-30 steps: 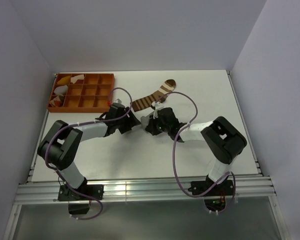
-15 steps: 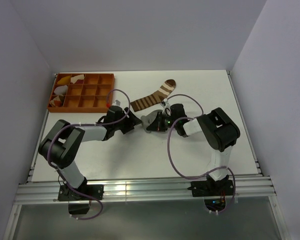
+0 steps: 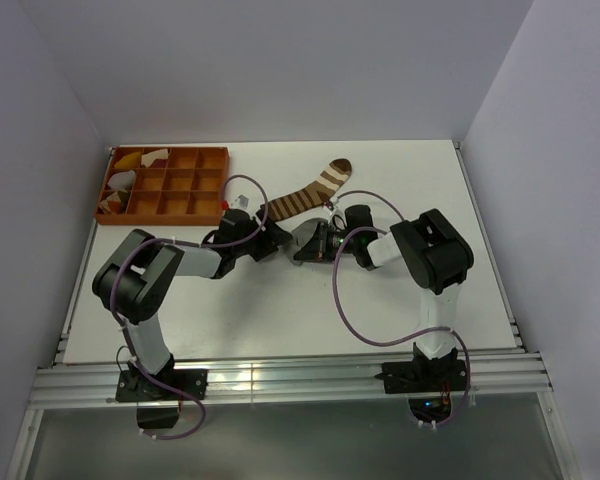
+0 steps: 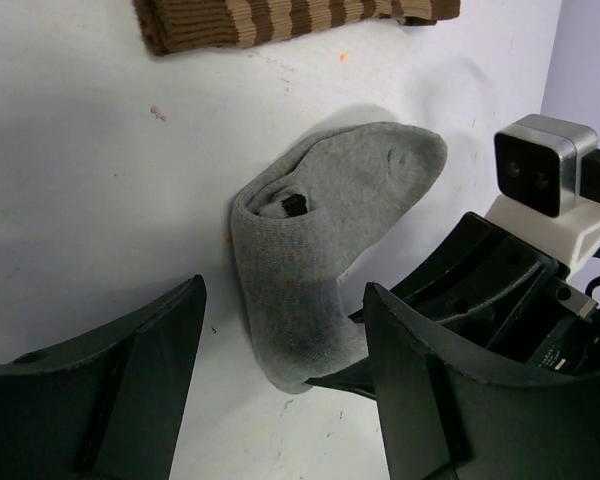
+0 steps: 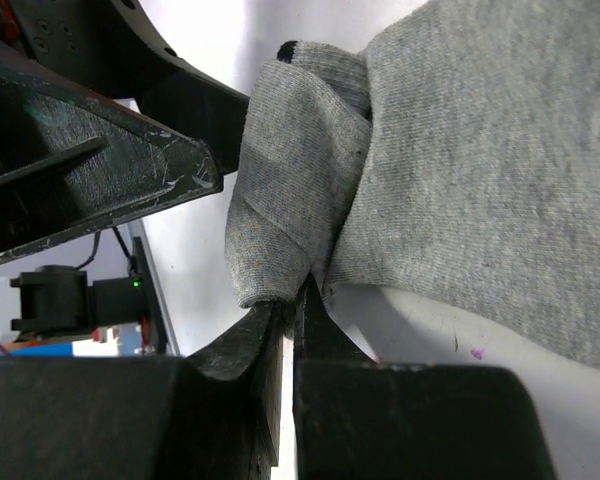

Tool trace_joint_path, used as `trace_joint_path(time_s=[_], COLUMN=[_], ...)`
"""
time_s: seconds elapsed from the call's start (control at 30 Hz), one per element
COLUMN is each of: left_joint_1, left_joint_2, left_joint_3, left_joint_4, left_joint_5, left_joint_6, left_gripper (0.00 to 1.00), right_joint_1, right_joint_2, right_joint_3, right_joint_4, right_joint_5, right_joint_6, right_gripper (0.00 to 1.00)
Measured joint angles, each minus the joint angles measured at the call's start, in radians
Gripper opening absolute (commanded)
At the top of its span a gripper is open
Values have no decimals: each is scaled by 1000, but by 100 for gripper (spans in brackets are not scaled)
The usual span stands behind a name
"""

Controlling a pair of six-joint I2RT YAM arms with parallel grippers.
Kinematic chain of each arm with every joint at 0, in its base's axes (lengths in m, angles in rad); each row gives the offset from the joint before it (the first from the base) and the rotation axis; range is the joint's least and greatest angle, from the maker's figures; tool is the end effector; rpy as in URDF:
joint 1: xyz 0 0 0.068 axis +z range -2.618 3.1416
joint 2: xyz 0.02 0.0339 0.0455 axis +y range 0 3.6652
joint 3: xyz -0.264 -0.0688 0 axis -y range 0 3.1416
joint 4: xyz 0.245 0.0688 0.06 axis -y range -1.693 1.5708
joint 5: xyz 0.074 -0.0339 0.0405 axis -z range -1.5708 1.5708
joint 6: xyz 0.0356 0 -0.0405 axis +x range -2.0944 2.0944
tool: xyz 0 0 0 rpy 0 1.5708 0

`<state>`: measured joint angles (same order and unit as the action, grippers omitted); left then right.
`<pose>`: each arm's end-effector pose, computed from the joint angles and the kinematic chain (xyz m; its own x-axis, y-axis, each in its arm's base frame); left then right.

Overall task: Roll the socks
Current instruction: Roll the sock at the center of the board.

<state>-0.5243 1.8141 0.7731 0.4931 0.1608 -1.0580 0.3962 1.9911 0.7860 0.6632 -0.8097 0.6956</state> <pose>0.3022 -0.1813 0.1318 -0.7549 -0.5570 -0.3461 -0.0924 0.6129 -0.7847 0.3183 0.1611 0.0963 -0.9026 0.1015 -0.4184 -0.3387 0.4322 0.8357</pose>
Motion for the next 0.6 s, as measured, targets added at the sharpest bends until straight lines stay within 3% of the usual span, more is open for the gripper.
trace_joint_path(time_s=[0.47, 0.6], left_joint_1=[-2, -2], left_joint_2=[22, 30], left_joint_3=[2, 2], left_joint_4=[52, 67], left_joint_5=[11, 19], left_joint_6=[52, 70], left_gripper=[72, 68], right_joint_1=[-31, -35], right_joint_2=[36, 44], right_joint_3=[109, 138], right_joint_4=[-168, -218], right_joint_5=[-88, -101], right_joint_6=[14, 13], right_gripper=[0, 0])
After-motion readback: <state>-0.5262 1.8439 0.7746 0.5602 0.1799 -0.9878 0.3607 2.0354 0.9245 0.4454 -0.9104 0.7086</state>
